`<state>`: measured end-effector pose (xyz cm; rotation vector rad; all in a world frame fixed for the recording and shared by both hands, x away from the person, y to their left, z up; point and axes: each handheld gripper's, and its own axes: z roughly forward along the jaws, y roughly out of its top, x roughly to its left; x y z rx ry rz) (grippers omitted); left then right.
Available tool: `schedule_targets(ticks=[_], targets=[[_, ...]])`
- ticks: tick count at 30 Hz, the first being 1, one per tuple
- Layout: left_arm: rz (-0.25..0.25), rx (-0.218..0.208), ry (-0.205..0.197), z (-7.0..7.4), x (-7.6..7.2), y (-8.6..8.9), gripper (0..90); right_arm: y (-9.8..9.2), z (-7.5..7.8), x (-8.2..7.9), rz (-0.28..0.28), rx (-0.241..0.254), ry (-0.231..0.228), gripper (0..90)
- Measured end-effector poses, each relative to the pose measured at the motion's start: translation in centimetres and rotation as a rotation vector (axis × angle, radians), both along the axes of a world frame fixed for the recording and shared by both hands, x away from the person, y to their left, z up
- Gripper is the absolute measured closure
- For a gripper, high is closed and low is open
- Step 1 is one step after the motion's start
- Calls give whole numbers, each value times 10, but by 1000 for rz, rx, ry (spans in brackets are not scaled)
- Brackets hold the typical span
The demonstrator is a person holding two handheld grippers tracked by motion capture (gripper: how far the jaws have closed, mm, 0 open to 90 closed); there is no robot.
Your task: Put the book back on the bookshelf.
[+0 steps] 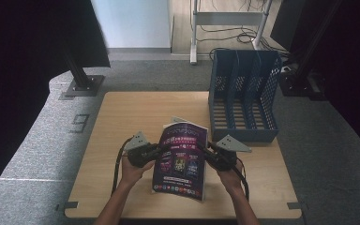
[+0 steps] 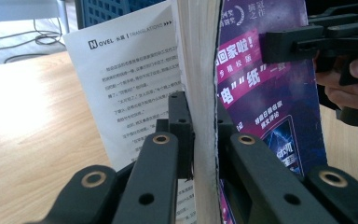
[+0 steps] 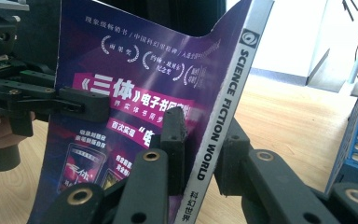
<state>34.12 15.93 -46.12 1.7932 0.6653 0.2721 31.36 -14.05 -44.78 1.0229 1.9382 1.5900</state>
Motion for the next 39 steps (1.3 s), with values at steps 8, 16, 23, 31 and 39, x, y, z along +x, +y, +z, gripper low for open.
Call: schedule_targets(ticks=[8,16,23,31,39], targets=[[8,5,-16,3,-1,-1,851,1,2,-1,0,-4,-12,758],[31,3,-53,15,3,-4,852,3,11,0,-1,-16,-56,767],[43,-2,-82,24,5,-6,851,2,19,1,-2,-20,-97,777],[27,5,-90,21,-1,-5,848,-1,16,-4,10,-20,-107,785],[7,-15,-89,19,-7,1,847,-4,15,-12,45,4,-110,792]])
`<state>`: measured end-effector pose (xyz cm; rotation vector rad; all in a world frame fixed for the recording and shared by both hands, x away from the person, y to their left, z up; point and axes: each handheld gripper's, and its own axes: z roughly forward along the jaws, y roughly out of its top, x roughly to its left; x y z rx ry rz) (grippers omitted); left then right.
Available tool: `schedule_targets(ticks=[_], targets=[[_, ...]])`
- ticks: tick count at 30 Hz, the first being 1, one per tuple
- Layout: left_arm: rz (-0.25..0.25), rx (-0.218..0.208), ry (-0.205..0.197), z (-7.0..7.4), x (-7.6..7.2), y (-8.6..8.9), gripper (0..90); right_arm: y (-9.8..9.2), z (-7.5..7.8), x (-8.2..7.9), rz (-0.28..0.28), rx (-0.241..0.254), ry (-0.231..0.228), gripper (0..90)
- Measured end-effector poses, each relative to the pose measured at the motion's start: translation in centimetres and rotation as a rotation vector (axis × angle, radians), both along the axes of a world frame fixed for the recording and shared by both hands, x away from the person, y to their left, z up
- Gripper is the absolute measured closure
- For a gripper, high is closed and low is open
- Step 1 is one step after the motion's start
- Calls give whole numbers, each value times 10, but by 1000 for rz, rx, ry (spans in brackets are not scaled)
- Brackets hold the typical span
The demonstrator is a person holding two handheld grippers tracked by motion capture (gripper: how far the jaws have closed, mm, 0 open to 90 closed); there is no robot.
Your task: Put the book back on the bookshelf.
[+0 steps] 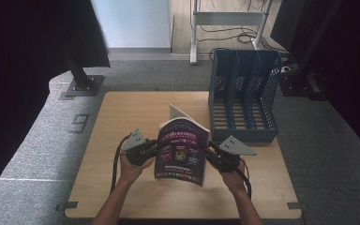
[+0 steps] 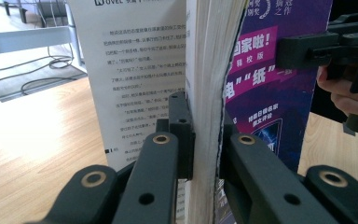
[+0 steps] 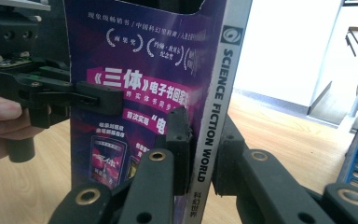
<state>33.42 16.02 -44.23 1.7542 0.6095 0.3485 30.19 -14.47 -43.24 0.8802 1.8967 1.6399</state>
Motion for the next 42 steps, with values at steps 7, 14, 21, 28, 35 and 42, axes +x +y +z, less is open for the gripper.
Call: schedule_targets(ticks=[7,14,21,28,35,42], targets=[[-9,-10,-2,-1,-1,1,852,-1,1,0,22,-2,11,787],[-9,-20,2,-3,-1,3,847,-2,0,0,43,-3,6,794],[45,-26,8,-7,3,7,654,-2,1,-7,76,-10,-13,796],[87,-18,30,-11,10,7,521,-1,1,-8,90,-16,-18,798],[82,-30,48,-13,15,8,517,2,1,-8,94,-19,-23,797],[66,-53,60,-12,15,12,624,8,-8,2,100,-59,29,757]])
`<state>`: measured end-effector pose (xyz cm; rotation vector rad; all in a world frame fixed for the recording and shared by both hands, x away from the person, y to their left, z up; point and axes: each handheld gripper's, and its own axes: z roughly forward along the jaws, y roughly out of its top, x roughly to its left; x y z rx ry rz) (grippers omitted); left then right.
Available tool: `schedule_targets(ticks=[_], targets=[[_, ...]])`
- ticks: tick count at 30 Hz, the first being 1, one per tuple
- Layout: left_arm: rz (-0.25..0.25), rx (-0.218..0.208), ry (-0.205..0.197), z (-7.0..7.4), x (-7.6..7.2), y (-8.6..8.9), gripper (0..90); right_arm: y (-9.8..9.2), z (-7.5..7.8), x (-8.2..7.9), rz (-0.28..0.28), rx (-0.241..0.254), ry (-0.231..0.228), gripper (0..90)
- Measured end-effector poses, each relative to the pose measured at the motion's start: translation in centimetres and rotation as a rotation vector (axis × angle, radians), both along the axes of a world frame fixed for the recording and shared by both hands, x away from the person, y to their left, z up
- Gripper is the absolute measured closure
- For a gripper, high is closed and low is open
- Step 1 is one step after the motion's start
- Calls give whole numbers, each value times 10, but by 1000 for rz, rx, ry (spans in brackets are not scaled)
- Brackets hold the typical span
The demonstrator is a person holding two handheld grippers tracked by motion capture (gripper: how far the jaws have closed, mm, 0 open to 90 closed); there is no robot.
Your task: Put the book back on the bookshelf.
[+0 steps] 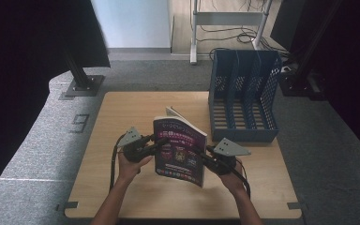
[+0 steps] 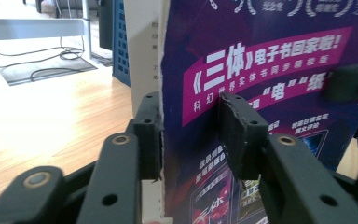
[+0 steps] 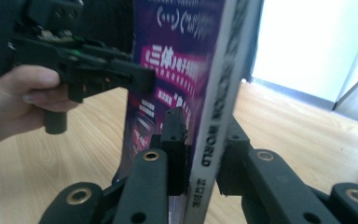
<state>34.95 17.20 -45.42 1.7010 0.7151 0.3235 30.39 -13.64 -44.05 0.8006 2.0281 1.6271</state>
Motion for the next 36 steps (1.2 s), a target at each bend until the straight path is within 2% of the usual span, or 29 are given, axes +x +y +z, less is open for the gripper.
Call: schedule_targets(ticks=[5,13,18,23,26,32,33,34,36], targets=[[-2,-3,1,0,0,0,657,6,-3,8,-14,-15,19,785],[-2,6,-26,2,-4,0,820,9,-3,5,-35,-43,-15,795],[6,-1,-35,3,-2,0,832,10,-3,5,-42,-53,-41,796],[19,2,-51,10,0,-3,834,10,0,6,-61,-41,-76,813],[10,1,-63,10,-1,-2,823,10,0,6,-66,-49,-99,814],[-14,1,-74,11,-6,-3,827,5,-1,3,-34,-26,-77,801],[-29,-3,-78,11,-7,-4,829,3,-1,3,-29,-23,-72,788],[-34,-5,-80,11,-7,-5,829,2,0,4,-8,-5,-56,727],[-43,-7,-83,11,-8,-6,828,1,1,7,7,1,-40,697]])
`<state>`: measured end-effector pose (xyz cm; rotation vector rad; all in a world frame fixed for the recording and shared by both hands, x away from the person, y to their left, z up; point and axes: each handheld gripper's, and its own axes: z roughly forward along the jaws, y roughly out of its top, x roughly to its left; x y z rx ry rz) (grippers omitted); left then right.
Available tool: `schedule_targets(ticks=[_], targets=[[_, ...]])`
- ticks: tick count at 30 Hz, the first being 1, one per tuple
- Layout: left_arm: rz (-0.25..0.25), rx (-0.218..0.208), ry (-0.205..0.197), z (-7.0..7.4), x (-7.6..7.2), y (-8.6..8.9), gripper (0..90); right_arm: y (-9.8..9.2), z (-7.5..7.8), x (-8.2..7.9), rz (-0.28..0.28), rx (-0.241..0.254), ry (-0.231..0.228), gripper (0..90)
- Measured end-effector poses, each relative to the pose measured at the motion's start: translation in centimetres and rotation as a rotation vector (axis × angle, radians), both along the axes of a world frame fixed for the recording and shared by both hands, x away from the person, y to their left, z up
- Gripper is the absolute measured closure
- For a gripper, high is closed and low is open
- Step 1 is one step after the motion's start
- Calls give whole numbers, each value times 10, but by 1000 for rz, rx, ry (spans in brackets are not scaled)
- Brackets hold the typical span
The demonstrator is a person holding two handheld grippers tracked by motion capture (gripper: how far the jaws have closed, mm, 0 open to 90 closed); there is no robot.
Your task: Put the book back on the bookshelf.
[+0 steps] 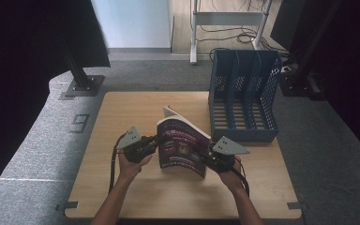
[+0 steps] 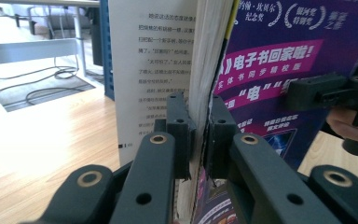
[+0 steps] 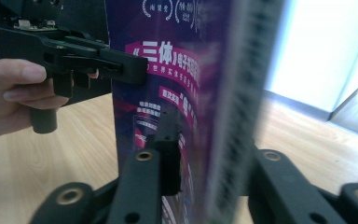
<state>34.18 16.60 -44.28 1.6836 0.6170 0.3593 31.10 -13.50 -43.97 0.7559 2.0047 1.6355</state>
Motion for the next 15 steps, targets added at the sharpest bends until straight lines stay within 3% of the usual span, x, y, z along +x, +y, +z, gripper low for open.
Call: schedule_targets(ticks=[5,15], targets=[[5,-5,8,0,1,0,831,5,3,10,0,-9,21,679],[5,-10,5,-1,-2,1,815,3,2,10,-14,-2,14,793]])
